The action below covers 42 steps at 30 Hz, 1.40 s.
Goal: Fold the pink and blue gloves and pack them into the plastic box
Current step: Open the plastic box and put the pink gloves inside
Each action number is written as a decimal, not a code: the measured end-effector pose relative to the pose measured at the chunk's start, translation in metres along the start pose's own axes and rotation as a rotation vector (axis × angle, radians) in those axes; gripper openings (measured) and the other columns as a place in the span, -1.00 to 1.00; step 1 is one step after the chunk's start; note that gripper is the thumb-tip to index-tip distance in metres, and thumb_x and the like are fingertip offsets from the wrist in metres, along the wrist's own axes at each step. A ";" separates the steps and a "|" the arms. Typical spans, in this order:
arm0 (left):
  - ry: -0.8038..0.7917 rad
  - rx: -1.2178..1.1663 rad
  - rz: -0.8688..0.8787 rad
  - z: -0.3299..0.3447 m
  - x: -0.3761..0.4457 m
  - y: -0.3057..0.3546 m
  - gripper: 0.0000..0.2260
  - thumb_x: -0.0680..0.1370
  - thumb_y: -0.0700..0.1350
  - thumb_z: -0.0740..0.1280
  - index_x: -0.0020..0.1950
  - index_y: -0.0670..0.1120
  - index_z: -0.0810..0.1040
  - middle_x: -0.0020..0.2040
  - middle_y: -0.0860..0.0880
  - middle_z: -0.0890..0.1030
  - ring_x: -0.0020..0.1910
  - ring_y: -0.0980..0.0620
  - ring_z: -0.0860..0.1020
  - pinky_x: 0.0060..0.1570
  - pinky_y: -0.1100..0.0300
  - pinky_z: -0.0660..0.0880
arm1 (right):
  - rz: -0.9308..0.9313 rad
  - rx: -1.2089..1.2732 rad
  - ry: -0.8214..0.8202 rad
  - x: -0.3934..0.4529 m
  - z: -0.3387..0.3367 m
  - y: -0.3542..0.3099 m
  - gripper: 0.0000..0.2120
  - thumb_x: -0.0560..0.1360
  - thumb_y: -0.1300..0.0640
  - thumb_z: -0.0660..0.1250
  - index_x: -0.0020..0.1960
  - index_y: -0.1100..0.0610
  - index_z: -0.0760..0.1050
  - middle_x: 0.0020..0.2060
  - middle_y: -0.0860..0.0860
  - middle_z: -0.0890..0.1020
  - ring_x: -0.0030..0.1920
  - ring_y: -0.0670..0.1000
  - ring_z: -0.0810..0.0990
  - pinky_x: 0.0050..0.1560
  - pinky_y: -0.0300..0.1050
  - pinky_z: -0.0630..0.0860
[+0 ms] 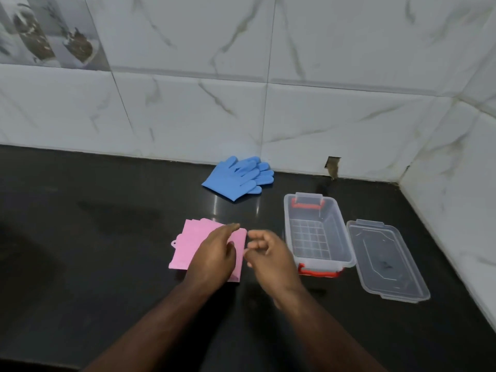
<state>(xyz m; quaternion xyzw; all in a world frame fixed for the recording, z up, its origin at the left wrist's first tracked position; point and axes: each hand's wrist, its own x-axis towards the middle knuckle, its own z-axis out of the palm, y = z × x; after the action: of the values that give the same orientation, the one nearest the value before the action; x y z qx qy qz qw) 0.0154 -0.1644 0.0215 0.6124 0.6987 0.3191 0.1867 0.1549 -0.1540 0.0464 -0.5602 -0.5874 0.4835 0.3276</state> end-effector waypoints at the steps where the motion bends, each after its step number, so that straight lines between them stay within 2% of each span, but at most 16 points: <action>1: -0.042 0.015 0.002 -0.001 -0.002 -0.010 -0.59 0.61 -0.25 0.22 0.45 -0.02 0.46 0.39 0.03 0.53 0.36 0.09 0.46 0.37 0.26 0.29 | 0.037 -0.033 0.001 0.003 0.010 0.006 -0.72 0.47 0.21 0.34 0.14 -0.03 0.54 -0.12 -0.16 0.63 -0.09 -0.19 0.60 -0.04 -0.20 0.59; 3: -0.127 0.028 0.020 -0.003 -0.007 -0.025 -0.58 0.62 -0.21 0.22 0.49 -0.01 0.41 0.44 0.03 0.48 0.40 0.09 0.42 0.36 0.32 0.23 | 0.108 -0.079 0.017 0.007 0.022 0.014 -0.64 0.50 0.25 0.34 0.26 0.02 0.49 -0.01 -0.18 0.60 -0.05 -0.22 0.55 -0.08 -0.33 0.47; 5: -0.205 0.053 0.059 -0.003 -0.011 -0.036 -0.55 0.63 -0.12 0.23 0.54 -0.01 0.33 0.51 0.05 0.39 0.47 0.10 0.34 0.39 0.32 0.18 | 0.207 -0.060 0.047 0.013 0.033 0.023 -0.49 0.49 0.25 0.36 0.42 0.07 0.39 0.24 -0.02 0.56 0.15 -0.09 0.54 0.07 -0.25 0.46; 7: -0.253 0.094 0.108 -0.003 -0.013 -0.044 -0.49 0.63 -0.02 0.25 0.58 -0.01 0.26 0.56 0.05 0.32 0.52 0.10 0.27 0.44 0.28 0.16 | 0.296 0.061 0.063 0.015 0.043 0.027 -0.43 0.50 0.28 0.37 0.46 0.08 0.33 0.32 0.05 0.51 0.15 -0.03 0.56 0.06 -0.16 0.55; 9: -0.280 0.121 0.146 -0.003 -0.013 -0.050 -0.42 0.61 0.06 0.29 0.60 -0.03 0.22 0.58 0.05 0.28 0.54 0.08 0.24 0.46 0.26 0.15 | 0.337 0.128 0.105 0.018 0.049 0.027 -0.45 0.50 0.29 0.39 0.45 0.09 0.34 0.29 0.09 0.53 0.05 -0.04 0.58 -0.02 -0.12 0.62; 13: -0.311 0.117 0.194 -0.001 -0.012 -0.059 -0.27 0.54 0.11 0.39 0.61 -0.06 0.16 0.60 0.02 0.24 0.55 0.04 0.21 0.49 0.22 0.14 | 0.427 0.279 0.188 0.026 0.053 0.024 -0.42 0.45 0.30 0.45 0.41 0.14 0.34 0.10 0.17 0.60 -0.03 0.15 0.69 0.01 0.10 0.66; 16: -0.285 0.121 0.226 0.001 -0.011 -0.065 -0.23 0.52 0.09 0.42 0.62 -0.07 0.13 0.60 0.00 0.22 0.56 0.04 0.20 0.49 0.23 0.11 | 0.503 0.427 0.180 0.032 0.056 0.020 -0.38 0.42 0.40 0.45 0.42 0.21 0.32 0.01 0.28 0.64 -0.17 0.14 0.65 -0.13 0.00 0.62; 20: -0.267 0.153 0.264 0.004 -0.011 -0.073 -0.20 0.50 0.09 0.42 0.63 -0.06 0.11 0.61 0.01 0.20 0.58 0.04 0.16 0.47 0.28 0.03 | 0.528 0.685 0.178 0.034 0.055 0.011 -0.41 0.40 0.52 0.39 0.38 0.28 0.32 0.01 0.36 0.63 -0.14 0.15 0.61 -0.27 -0.12 0.57; 23: -0.155 0.244 0.313 0.003 -0.010 -0.079 -0.37 0.49 0.00 0.35 0.53 -0.15 0.34 0.47 -0.11 0.46 0.45 -0.10 0.43 0.43 0.04 0.31 | 0.518 0.774 0.147 0.035 0.054 0.006 -0.39 0.40 0.55 0.36 0.41 0.30 0.31 0.02 0.35 0.64 -0.10 0.15 0.64 -0.22 -0.11 0.57; 25: -0.098 0.227 0.294 -0.001 -0.008 -0.078 -0.49 0.50 -0.08 0.29 0.45 -0.17 0.46 0.37 -0.12 0.56 0.35 -0.12 0.53 0.37 0.00 0.39 | 0.499 0.784 0.124 0.034 0.055 0.002 -0.40 0.41 0.54 0.37 0.40 0.29 0.33 0.00 0.32 0.66 -0.18 0.09 0.66 -0.32 -0.19 0.56; 28: -0.039 0.084 0.259 -0.021 0.001 -0.063 -0.67 0.59 -0.14 0.21 0.31 -0.01 0.59 0.22 0.04 0.66 0.21 0.08 0.58 0.24 0.19 0.44 | 0.466 0.802 0.091 0.033 0.048 -0.006 -0.47 0.44 0.48 0.39 0.37 0.26 0.38 -0.04 0.29 0.69 -0.25 0.03 0.65 -0.30 -0.20 0.57; 30: -0.014 0.003 0.230 -0.039 0.010 -0.050 -0.70 0.64 -0.11 0.15 0.23 0.11 0.61 0.13 0.19 0.66 0.09 0.20 0.56 0.10 0.19 0.50 | 0.422 0.748 0.084 0.032 0.039 -0.011 -0.52 0.46 0.39 0.42 0.35 0.21 0.43 -0.05 0.21 0.72 -0.12 0.08 0.69 -0.13 -0.11 0.63; 32: -0.017 -0.084 0.127 -0.058 0.019 -0.036 -0.69 0.65 -0.09 0.16 0.30 0.12 0.59 0.14 0.23 0.63 0.10 0.18 0.57 0.08 0.18 0.51 | 0.339 0.566 0.108 0.033 0.027 -0.017 -0.53 0.47 0.28 0.45 0.35 0.12 0.46 -0.01 0.08 0.71 0.01 0.05 0.69 -0.01 -0.08 0.63; 35: -0.033 -0.372 -0.125 -0.080 0.037 -0.020 -0.78 0.59 -0.12 0.28 0.12 0.03 0.68 0.00 0.07 0.71 0.02 0.00 0.65 -0.01 0.08 0.57 | 0.162 0.346 0.120 0.037 0.008 -0.030 -0.44 0.46 0.17 0.49 0.42 0.08 0.41 0.22 0.00 0.62 0.14 -0.06 0.61 -0.03 -0.22 0.54; 38: -0.098 -0.816 -0.297 -0.096 0.048 -0.003 -0.78 0.48 -0.15 0.36 0.07 -0.18 0.67 -0.03 -0.17 0.73 0.02 -0.26 0.67 0.12 -0.26 0.58 | 0.021 0.278 0.057 0.044 -0.013 -0.047 -0.33 0.41 0.08 0.53 0.45 0.06 0.36 0.26 -0.14 0.53 0.19 -0.10 0.54 -0.06 -0.35 0.48; 42: -0.316 -1.208 -0.460 -0.095 0.057 0.010 -0.59 0.47 -0.25 0.39 0.33 -0.22 0.51 0.21 -0.30 0.63 0.23 -0.35 0.58 0.26 -0.38 0.45 | -0.001 0.404 -0.145 0.052 -0.042 -0.064 -0.42 0.34 -0.04 0.50 0.32 0.01 0.44 0.24 0.01 0.62 0.17 0.03 0.63 0.17 0.06 0.60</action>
<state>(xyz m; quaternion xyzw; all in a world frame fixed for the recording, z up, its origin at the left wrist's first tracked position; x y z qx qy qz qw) -0.0495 -0.1290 0.1043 0.2750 0.4741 0.5131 0.6606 0.1642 -0.0885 0.1116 -0.4466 -0.5007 0.6304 0.3904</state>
